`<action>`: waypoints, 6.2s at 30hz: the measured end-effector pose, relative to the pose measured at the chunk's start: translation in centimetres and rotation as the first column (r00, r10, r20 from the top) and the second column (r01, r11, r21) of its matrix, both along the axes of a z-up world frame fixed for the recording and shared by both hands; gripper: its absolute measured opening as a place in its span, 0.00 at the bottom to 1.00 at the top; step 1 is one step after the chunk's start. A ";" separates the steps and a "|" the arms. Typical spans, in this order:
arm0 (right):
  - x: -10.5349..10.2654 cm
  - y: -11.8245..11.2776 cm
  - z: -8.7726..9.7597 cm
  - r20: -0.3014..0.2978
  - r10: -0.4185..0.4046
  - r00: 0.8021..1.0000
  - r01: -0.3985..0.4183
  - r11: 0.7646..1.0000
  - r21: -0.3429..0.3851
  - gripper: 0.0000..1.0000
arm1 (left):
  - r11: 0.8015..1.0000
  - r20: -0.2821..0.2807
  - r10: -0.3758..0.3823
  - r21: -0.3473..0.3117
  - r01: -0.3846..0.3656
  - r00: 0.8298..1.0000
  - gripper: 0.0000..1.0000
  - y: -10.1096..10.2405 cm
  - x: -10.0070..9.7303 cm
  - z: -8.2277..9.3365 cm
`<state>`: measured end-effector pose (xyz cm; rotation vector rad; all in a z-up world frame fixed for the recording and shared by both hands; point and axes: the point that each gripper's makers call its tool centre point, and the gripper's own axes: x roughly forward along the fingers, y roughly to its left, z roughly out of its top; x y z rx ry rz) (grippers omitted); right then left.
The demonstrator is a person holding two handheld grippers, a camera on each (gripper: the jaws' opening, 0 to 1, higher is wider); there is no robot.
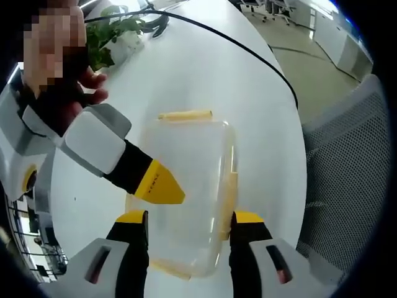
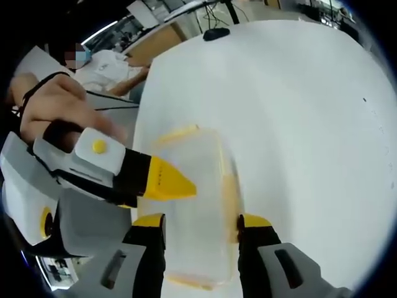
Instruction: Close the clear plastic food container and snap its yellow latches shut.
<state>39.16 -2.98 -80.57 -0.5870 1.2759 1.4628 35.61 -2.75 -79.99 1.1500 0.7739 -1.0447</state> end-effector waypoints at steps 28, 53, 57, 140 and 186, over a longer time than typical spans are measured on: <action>0.0 0.6 1.3 0.113 0.105 0.988 -0.110 0.993 0.033 0.46 | 0.999 -0.084 -0.024 0.030 0.026 0.996 0.68 0.3 -0.3 -0.1; -0.9 -0.8 2.7 0.234 0.085 0.968 -0.103 0.992 0.069 0.63 | 0.998 -0.276 0.025 -0.047 -0.040 0.961 0.84 0.6 -0.3 0.9; -1.1 -0.9 3.0 0.249 0.070 0.966 -0.095 0.992 0.087 0.65 | 0.999 -0.281 -0.001 -0.046 -0.012 0.960 0.85 0.9 -0.1 1.0; -2.8 -2.7 -1.5 0.396 0.113 0.911 -0.135 0.990 0.028 0.82 | 0.992 -0.251 -0.050 0.097 0.076 0.967 0.90 3.6 1.7 -3.6; -2.7 -2.0 -1.7 0.405 0.072 0.912 -0.109 0.992 0.069 0.82 | 0.992 -0.242 -0.039 0.104 0.066 0.969 0.87 4.1 1.8 -3.7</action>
